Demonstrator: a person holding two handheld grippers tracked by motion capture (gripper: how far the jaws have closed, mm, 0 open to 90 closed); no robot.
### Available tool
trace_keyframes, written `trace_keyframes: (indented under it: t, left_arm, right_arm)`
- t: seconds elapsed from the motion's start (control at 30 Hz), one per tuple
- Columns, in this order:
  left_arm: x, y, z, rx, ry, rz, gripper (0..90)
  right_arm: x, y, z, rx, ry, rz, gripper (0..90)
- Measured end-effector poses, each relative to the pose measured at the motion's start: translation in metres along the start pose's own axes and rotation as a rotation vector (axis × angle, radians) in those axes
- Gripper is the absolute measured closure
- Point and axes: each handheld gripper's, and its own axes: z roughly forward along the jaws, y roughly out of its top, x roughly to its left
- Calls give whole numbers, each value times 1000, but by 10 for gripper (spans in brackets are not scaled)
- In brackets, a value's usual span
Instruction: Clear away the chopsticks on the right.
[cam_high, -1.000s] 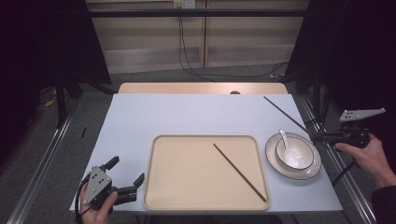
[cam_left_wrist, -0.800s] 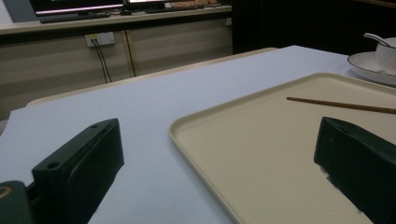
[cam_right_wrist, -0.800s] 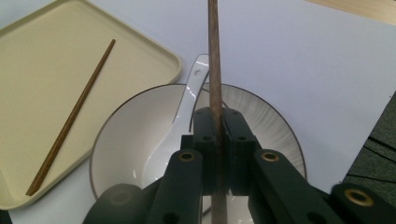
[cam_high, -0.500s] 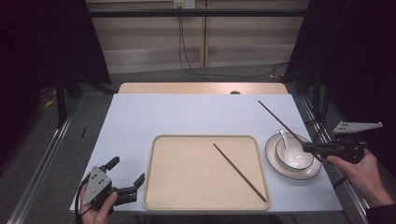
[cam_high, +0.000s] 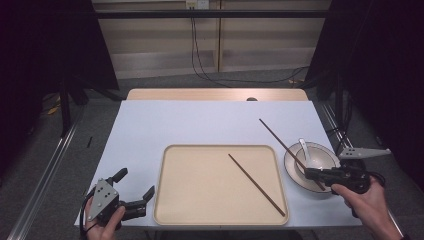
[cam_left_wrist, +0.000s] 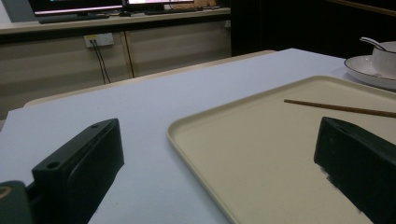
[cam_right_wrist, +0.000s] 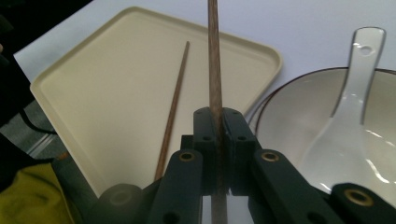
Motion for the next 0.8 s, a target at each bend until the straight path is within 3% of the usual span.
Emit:
trace_keyframes:
  t: [0.17,0.27,0.5,0.57,0.7,0.8]
  left_arm:
    - [0,1,-1,2,0,15,14]
    - [1,1,-1,2,1,16,15]
    - [0,1,0,0,-8,17,15]
    - [0,0,0,-2,-5,4,16]
    - [0,0,0,11,17,24,17]
    - [0,0,0,11,5,23,18]
  right_arm:
    - [19,-6,10,-25,-9,8,853]
    - [23,-8,14,-13,6,15,853]
    - [46,-22,43,44,96,49,853]
    - [50,-26,50,66,96,52,853]
    - [55,-32,65,109,75,48,853]
    - [58,-38,73,145,63,59,852]
